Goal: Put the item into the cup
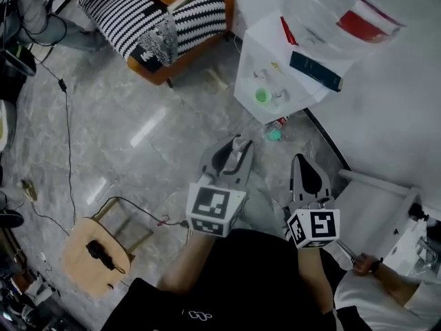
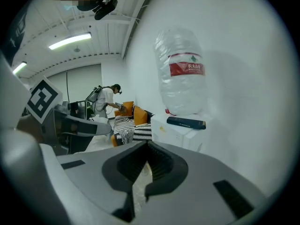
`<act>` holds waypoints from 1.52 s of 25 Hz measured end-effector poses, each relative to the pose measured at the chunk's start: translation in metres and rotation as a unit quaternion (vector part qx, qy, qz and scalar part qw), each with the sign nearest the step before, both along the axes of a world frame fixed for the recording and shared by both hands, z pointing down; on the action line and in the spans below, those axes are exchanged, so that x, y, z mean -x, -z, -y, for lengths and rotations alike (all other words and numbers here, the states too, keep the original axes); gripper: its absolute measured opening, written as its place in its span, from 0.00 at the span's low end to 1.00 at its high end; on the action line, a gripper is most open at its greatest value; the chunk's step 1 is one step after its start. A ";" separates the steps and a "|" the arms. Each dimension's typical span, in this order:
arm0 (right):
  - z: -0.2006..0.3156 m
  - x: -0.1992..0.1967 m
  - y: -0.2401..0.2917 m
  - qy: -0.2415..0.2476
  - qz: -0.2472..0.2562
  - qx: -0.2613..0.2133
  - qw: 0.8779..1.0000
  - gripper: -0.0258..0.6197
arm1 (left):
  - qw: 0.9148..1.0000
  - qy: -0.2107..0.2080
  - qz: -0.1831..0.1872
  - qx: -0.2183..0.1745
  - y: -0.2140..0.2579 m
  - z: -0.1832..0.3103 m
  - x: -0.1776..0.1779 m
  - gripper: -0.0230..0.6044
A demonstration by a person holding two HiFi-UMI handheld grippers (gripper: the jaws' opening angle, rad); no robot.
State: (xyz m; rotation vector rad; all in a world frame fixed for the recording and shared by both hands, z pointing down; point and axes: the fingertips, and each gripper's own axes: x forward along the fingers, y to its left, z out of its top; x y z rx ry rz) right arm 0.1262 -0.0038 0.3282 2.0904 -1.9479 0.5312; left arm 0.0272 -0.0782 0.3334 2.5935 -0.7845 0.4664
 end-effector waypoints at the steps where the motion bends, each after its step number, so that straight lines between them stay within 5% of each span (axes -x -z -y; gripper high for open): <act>1: 0.004 -0.003 -0.005 0.000 0.000 0.006 1.000 0.05 | 1.000 -0.003 0.003 0.004 -0.007 0.004 -0.005 0.20; 15: 0.061 -0.047 -0.100 -0.011 0.008 0.062 0.998 0.05 | 0.998 -0.041 0.028 0.046 -0.102 0.051 -0.062 0.20; 28: 0.086 -0.059 -0.203 -0.017 0.034 0.082 0.996 0.05 | 0.994 -0.054 0.072 0.058 -0.204 0.085 -0.076 0.20; 38: 0.088 -0.056 -0.275 -0.020 0.053 0.086 0.995 0.06 | 0.988 -0.094 0.122 0.001 -0.268 0.103 -0.097 0.20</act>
